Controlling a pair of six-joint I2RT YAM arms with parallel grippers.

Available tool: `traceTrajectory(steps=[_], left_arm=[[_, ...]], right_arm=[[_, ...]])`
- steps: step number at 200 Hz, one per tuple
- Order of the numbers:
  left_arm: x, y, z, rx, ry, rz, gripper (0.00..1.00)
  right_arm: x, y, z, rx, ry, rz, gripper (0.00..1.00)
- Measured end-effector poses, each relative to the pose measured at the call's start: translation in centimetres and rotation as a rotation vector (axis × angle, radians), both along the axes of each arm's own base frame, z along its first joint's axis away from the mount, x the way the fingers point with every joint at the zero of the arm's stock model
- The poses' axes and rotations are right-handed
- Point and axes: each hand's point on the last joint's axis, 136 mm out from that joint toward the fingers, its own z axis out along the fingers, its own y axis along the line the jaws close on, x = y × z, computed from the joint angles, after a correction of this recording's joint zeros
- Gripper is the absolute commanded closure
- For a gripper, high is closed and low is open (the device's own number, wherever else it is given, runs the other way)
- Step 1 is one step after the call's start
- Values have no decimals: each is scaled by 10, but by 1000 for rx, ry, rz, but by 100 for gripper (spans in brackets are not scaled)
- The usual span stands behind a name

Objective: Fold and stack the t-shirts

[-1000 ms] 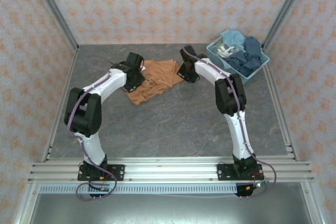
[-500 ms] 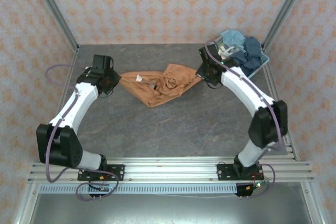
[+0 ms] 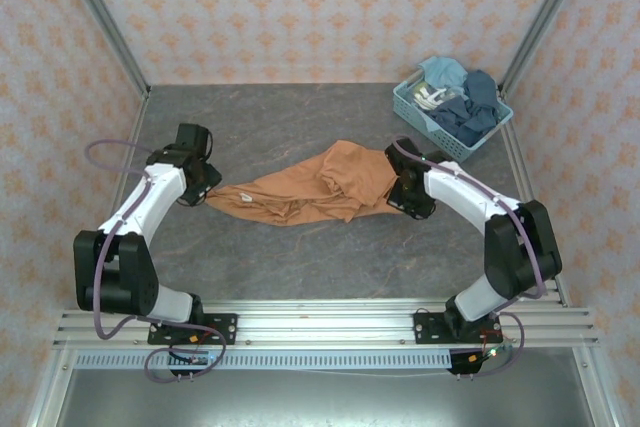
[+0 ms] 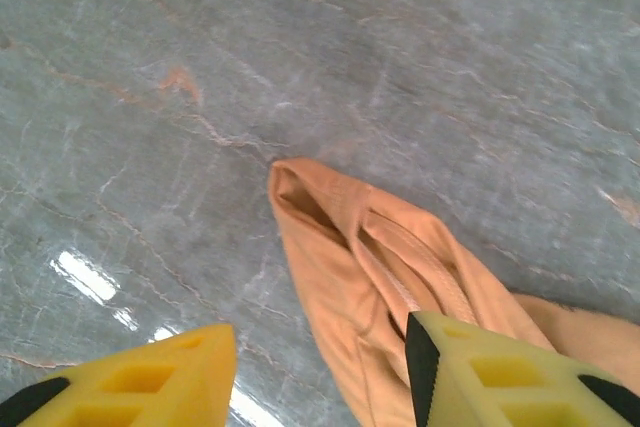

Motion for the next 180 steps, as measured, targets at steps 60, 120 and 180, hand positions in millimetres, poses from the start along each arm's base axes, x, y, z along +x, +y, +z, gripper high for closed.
traceTrajectory(steps=[60,120,180], left_arm=[[35,-232,45,-33,-178,-716,22],[49,-299,-53,85,20,-978,22],[79,-304,-70,186,27,-987,100]], right_arm=[[-7,2,-5,13,32,37,100],[-17,-4,-12,22,63,25,100],[-25,-13,-15,31,76,2,100]])
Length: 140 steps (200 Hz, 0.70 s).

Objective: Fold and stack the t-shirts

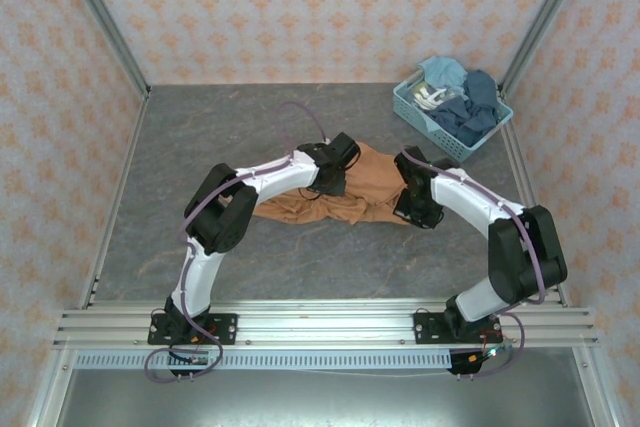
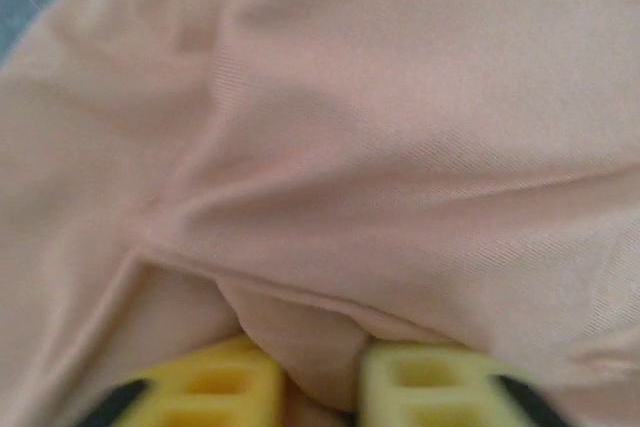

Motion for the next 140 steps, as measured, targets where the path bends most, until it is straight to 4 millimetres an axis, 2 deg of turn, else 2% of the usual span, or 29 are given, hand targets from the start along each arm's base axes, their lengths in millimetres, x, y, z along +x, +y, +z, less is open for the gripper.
traceTrajectory(steps=[27,47,88,106,112,116,123,130,134,140], left_arm=[[22,13,27,18,-86,68,100],[48,33,63,-23,-154,154,100],[125,99,143,-163,-288,352,100],[168,123,163,-223,-344,421,100],[181,129,164,-241,-353,442,91],[189,132,163,-254,-358,453,80],[203,138,156,-269,-354,476,53],[213,142,146,-280,-348,498,34],[217,145,140,-284,-341,512,26],[223,151,126,-280,-321,534,21]], right_arm=[[-5,-4,-3,-4,9,-2,100],[-8,-9,-4,-7,15,-12,100],[-8,-10,-4,-8,15,-2,100],[-8,-9,-4,-4,14,5,100],[-7,-8,-4,2,12,7,100],[-7,-7,-3,6,10,8,100],[-5,-5,-2,17,4,11,100],[-3,-3,-1,25,-3,15,100],[-2,-3,-1,27,-4,16,100],[-2,-2,0,29,-3,19,100]])
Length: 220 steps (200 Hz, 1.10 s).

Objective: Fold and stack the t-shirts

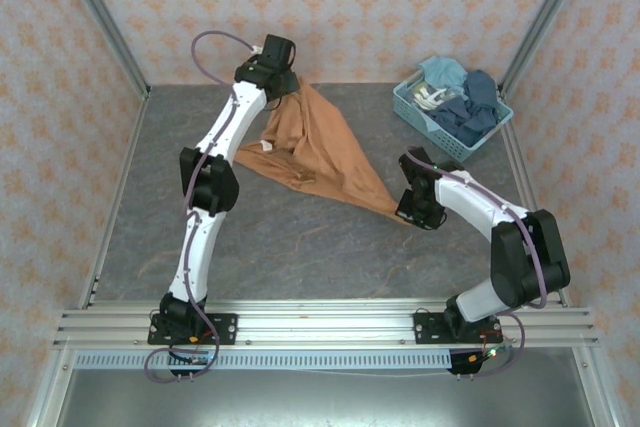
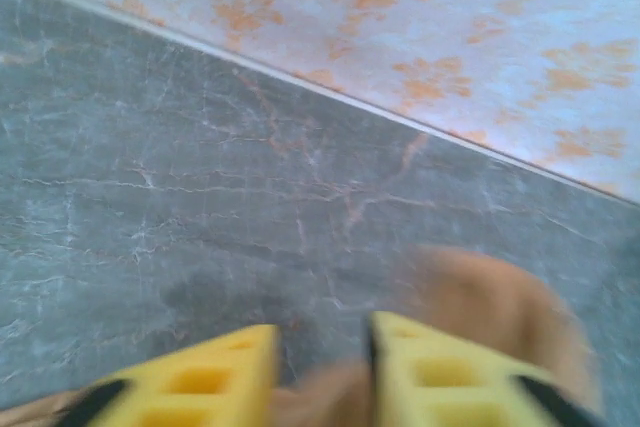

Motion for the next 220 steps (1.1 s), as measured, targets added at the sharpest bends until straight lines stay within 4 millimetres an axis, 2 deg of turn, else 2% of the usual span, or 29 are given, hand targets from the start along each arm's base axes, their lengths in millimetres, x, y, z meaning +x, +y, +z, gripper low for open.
traceTrajectory(steps=[10,25,35,48,61,76,86,97,111,129,156,175,182,192,202,220], left_arm=[[0,9,-21,4,49,22,19],[-15,23,-49,25,151,47,19],[-33,29,-62,44,218,49,21],[-72,32,-72,67,309,42,27],[-117,33,-70,73,372,34,33],[-163,29,-55,47,398,28,34],[-183,25,-45,24,391,22,35],[-195,20,-38,-14,371,23,35],[-199,16,-37,-54,362,38,36],[-189,10,-48,-91,360,69,41],[-166,2,-82,-126,403,134,43],[-158,1,-106,-137,438,185,42],[-158,3,-115,-142,452,209,42],[-158,9,-125,-147,471,243,44],[-157,15,-131,-151,481,271,50],[-155,28,-139,-144,491,307,68]], right_arm=[[-2,0,0,0,8,1,100],[-3,0,-2,-2,19,8,100],[-4,0,-3,-3,24,12,100],[-4,0,-5,-6,36,17,100],[-4,0,-6,-11,47,24,100],[-3,0,-7,-13,51,31,100],[-3,0,-6,-14,51,35,100],[-3,0,-6,-13,52,39,100],[-3,0,-7,-14,53,45,100],[-3,1,-7,-10,54,50,100],[-4,3,-7,-1,57,51,100],[-4,3,-7,3,60,51,100],[-5,3,-7,2,61,51,92],[-7,2,-6,0,59,51,74],[-8,1,-1,-2,44,58,58],[-4,3,21,4,-50,96,44]])
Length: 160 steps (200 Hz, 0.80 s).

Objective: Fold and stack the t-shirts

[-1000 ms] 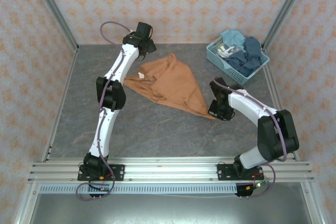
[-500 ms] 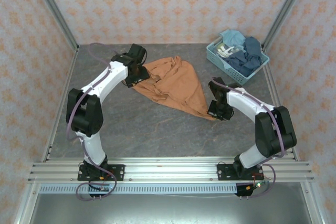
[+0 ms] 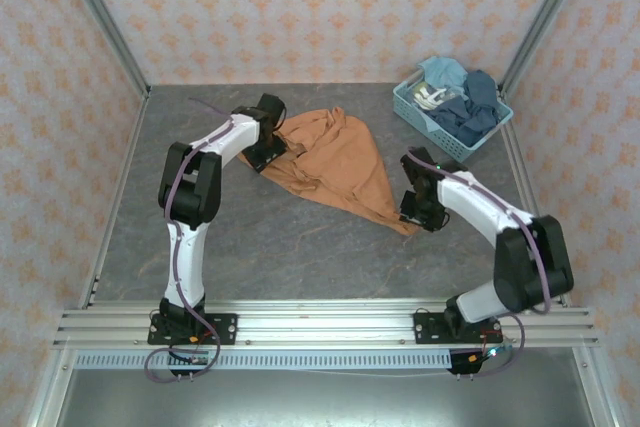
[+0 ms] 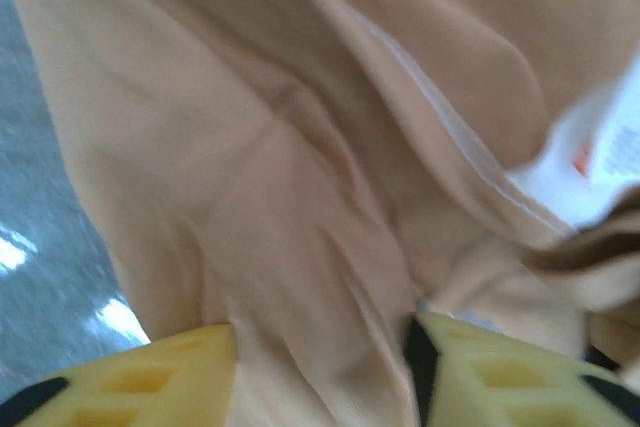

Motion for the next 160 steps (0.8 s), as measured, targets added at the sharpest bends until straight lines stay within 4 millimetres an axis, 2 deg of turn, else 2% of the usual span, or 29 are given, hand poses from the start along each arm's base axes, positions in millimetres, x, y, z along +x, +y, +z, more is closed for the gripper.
traceTrajectory(steps=[9,22,42,70,103,130,160], left_arm=[[1,7,-2,10,4,16,74],[-2,13,-6,21,10,23,77],[-15,19,-9,34,0,26,79],[-62,31,-10,50,42,26,82],[-105,48,-12,59,73,31,83],[-134,59,-13,56,79,47,85],[-147,63,-13,27,59,64,88]], right_arm=[[4,5,15,5,-60,35,41],[15,20,35,11,-133,108,39],[44,56,48,19,-181,208,38],[96,126,34,-2,-208,364,36],[138,214,18,-20,-255,527,35],[143,268,7,-4,-282,615,32],[126,316,-5,11,-293,707,29]])
